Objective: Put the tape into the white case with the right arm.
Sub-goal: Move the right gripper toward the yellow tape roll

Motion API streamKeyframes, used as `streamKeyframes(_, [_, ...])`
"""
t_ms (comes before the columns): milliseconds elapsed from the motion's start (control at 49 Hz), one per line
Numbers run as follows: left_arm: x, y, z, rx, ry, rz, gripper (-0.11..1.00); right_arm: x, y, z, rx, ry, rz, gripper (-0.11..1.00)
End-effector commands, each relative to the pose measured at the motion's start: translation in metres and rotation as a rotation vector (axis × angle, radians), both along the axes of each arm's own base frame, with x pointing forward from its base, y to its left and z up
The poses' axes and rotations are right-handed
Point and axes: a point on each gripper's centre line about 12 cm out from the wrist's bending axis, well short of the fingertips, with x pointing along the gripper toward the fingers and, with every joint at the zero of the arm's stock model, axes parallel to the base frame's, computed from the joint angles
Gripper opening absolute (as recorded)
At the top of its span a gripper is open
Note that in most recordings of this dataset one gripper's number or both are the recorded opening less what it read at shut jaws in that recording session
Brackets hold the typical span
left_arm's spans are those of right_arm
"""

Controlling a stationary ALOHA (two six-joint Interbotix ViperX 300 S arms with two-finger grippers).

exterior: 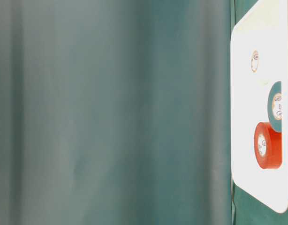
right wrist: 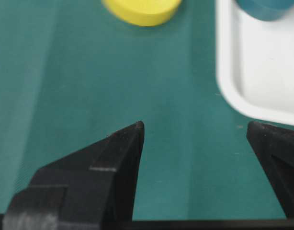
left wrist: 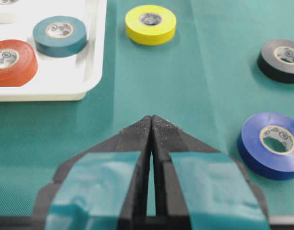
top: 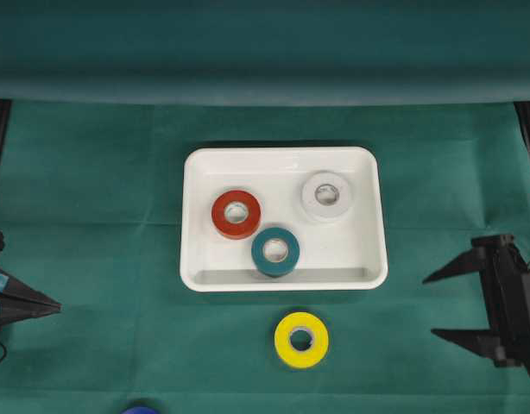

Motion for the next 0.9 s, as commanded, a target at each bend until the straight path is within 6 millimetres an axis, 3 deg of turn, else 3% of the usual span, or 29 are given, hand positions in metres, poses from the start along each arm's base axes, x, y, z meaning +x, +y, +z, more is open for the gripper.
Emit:
streamKeyframes(0, [0.001,0.000,0.004,-0.002,-0.011,0.004,0.00,0.001,0.003,0.002,0.010,-0.012,0.009,0.66])
streamKeyframes(204, [0.001,0.000,0.004,-0.002,-0.011,0.004,0.00,0.001,0.003,0.005,0.015,-0.023,0.005,0.66])
streamKeyframes(409, [0.001,0.000,0.004,-0.002,-0.011,0.004,0.00,0.016,0.004,0.013,0.013,-0.025,0.011,0.62])
streamKeyframes(878, [0.001,0.000,0.004,-0.002,-0.012,0.004,0.00,0.095,0.027,0.009,0.002,0.049,0.117,0.62])
